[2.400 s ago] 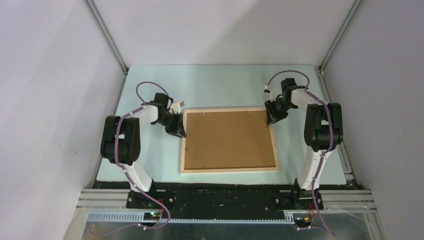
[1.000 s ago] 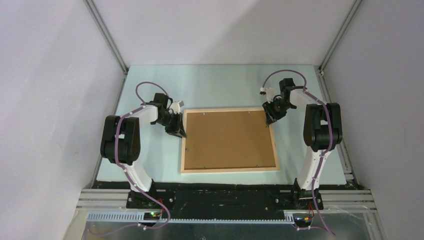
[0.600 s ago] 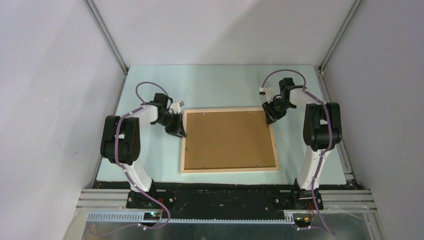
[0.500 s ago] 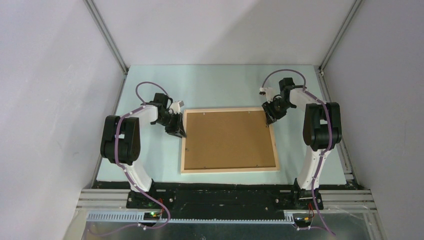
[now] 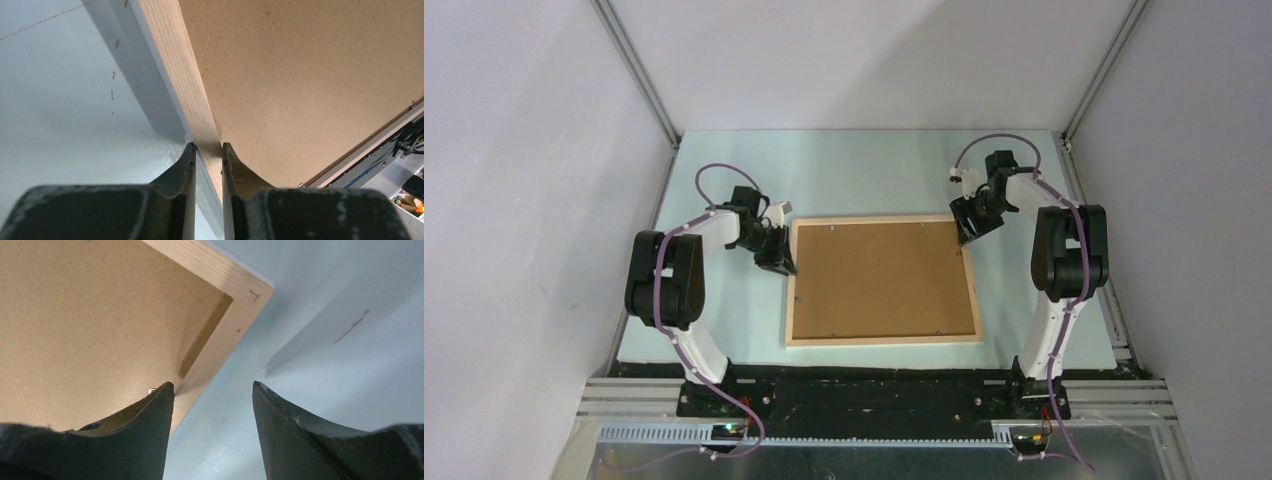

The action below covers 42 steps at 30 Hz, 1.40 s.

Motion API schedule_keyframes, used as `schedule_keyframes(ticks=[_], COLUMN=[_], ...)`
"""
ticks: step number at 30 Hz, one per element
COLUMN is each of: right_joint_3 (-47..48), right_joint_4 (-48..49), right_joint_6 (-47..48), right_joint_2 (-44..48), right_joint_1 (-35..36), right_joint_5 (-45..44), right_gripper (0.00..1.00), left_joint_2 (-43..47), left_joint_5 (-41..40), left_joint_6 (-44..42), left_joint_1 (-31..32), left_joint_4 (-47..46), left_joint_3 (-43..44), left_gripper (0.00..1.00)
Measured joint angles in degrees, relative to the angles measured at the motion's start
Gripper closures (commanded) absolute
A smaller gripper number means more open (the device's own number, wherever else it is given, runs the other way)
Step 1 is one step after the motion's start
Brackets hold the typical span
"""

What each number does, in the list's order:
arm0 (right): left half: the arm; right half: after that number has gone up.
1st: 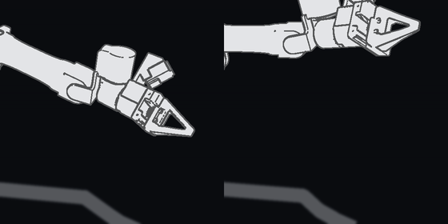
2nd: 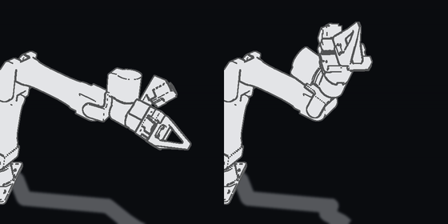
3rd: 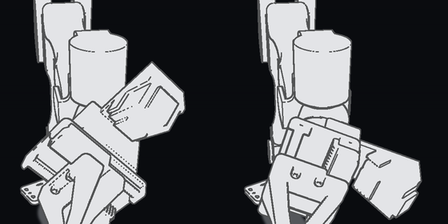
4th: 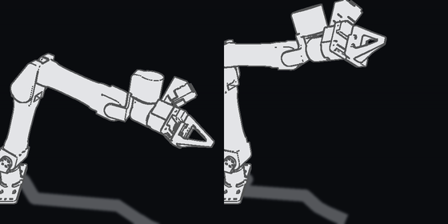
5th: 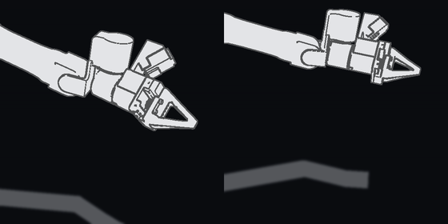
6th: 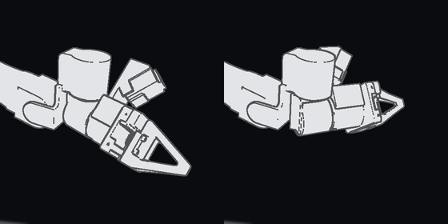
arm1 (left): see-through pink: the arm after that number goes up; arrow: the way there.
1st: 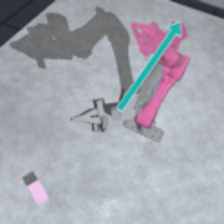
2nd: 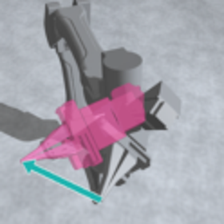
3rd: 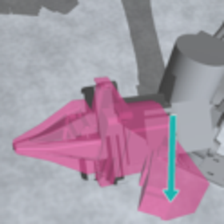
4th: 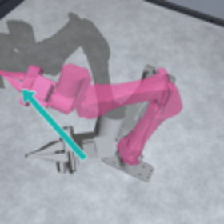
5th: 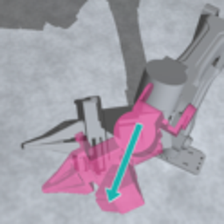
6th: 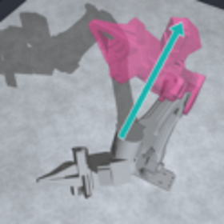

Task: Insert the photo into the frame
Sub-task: Install the photo frame at the center of the board.

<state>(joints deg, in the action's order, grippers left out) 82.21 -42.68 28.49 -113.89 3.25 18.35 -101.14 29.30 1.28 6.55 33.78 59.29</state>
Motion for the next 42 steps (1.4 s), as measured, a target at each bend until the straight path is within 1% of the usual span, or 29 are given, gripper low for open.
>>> schedule_keyframes(ticks=[7,11,14,20,26,28,32,38,42], right_joint_3=[1.33,1.44,1.44,0.55,-3.26,-4.68,-7.08,-10.64,-13.55], right_joint_4=[1.40,1.90,2.29,4.13,5.40,5.70,6.12,7.17,7.91], right_joint_6=[-1.97,-3.06,-3.78,-5.57,-6.25,-6.47,-6.95,-7.32,-7.28], right_joint_2=[0.72,1.86,3.50,9.31,15.61,17.14,19.82,25.75,29.24], right_joint_1=[-0.09,0.02,0.09,1.20,4.63,5.90,7.93,9.99,11.28], right_joint_5=[-1.40,-1.51,-1.46,-1.33,-0.92,-0.94,-1.55,-2.71,-2.58], right_gripper=[0.28,0.23,0.20,0.12,0.06,0.02,0.01,0.01,0.01], left_joint_2=[0.00,0.00,0.00,0.00,-0.79,-1.01,-1.84,-4.42,-6.49], left_joint_5=[0.02,0.22,0.46,0.46,0.48,0.50,0.61,1.14,1.55], left_joint_6=[-0.04,-0.24,-0.26,-0.42,-0.48,-0.48,-0.42,0.44,2.23], left_joint_1=[-0.15,-0.44,-0.66,-1.31,-1.68,-1.70,-1.70,-1.84,-1.90], left_joint_4=[0.00,0.00,0.02,0.11,1.07,1.29,1.66,1.38,0.81], left_joint_3=[0.02,0.02,0.02,0.09,1.14,1.46,2.47,5.68,8.11], left_gripper=[1.00,1.00,0.98,0.97,0.94,0.94,0.94,0.99,1.00])
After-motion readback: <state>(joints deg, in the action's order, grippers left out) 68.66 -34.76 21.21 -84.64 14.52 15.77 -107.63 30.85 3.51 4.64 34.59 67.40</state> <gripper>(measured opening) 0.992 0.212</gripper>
